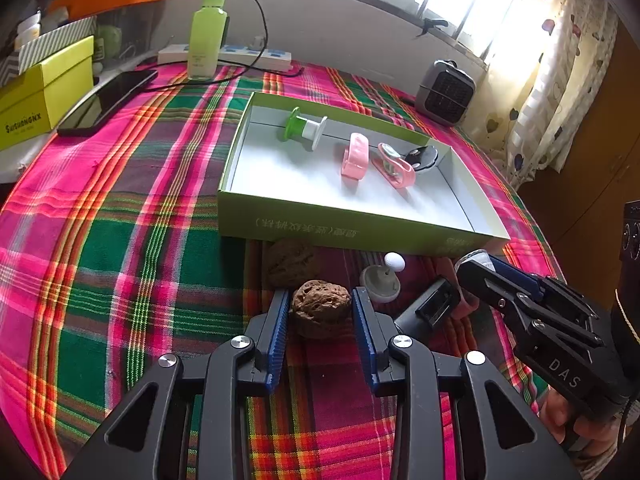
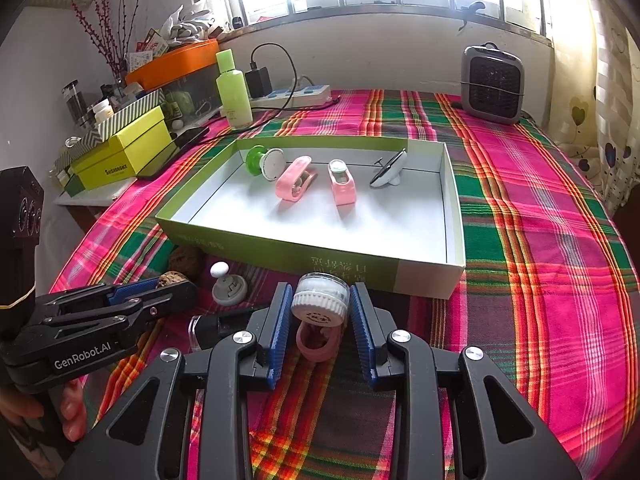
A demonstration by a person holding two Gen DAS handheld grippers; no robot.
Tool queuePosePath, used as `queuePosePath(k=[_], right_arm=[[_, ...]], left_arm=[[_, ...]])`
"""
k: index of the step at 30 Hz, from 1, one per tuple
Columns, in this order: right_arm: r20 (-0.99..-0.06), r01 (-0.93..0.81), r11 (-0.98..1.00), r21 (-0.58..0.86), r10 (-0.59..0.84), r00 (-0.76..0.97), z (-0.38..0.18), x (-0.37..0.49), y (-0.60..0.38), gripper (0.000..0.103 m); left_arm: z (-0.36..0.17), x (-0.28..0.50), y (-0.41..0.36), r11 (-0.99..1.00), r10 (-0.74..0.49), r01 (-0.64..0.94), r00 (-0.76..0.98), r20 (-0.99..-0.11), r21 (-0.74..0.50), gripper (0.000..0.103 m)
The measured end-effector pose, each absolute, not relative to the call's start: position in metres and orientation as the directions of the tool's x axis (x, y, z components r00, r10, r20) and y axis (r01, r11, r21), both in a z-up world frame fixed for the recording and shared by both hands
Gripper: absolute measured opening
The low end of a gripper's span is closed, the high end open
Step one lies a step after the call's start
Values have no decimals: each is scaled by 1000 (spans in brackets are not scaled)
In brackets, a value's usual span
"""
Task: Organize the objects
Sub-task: 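Close left tool on the walnut while right tool closes on the white-pink tape roll, then carry the walnut with left tool into the box while right carries the tape roll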
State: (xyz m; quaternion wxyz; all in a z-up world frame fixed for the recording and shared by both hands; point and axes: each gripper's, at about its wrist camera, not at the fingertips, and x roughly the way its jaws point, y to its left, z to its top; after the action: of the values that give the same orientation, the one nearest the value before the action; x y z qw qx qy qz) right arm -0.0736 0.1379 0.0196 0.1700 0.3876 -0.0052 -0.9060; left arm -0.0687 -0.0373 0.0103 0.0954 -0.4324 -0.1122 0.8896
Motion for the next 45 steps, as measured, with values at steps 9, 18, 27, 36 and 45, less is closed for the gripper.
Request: queuePosePath(k=[9,18,27,36,45], right_arm=[[-699,306,-941,143,-315,-642,21,-73,138,31],[-697,308,-940,144,-317,-643,21,-72,137,31],[-692,310,-940,144,-320,-647,25,-70,136,31],[-684,314,-938,146,-325,-653,29,-68,137,31],[-675,323,-935,144,-332,-659,34,-67,135,31]], left_arm=[[10,-68,-37,-957,266,-72,-608,-748,-282,30],[11,-67,-37,-956,268,-76,-609,-746,-282,30],[17,-63,-37,-961,255,-74,-619,-743,-268,30],[23,-59,-36,-965,244,-84,-634,-734,-248,30],[30,-56,-37,-969,232,-89,-654,-720,-231,30]])
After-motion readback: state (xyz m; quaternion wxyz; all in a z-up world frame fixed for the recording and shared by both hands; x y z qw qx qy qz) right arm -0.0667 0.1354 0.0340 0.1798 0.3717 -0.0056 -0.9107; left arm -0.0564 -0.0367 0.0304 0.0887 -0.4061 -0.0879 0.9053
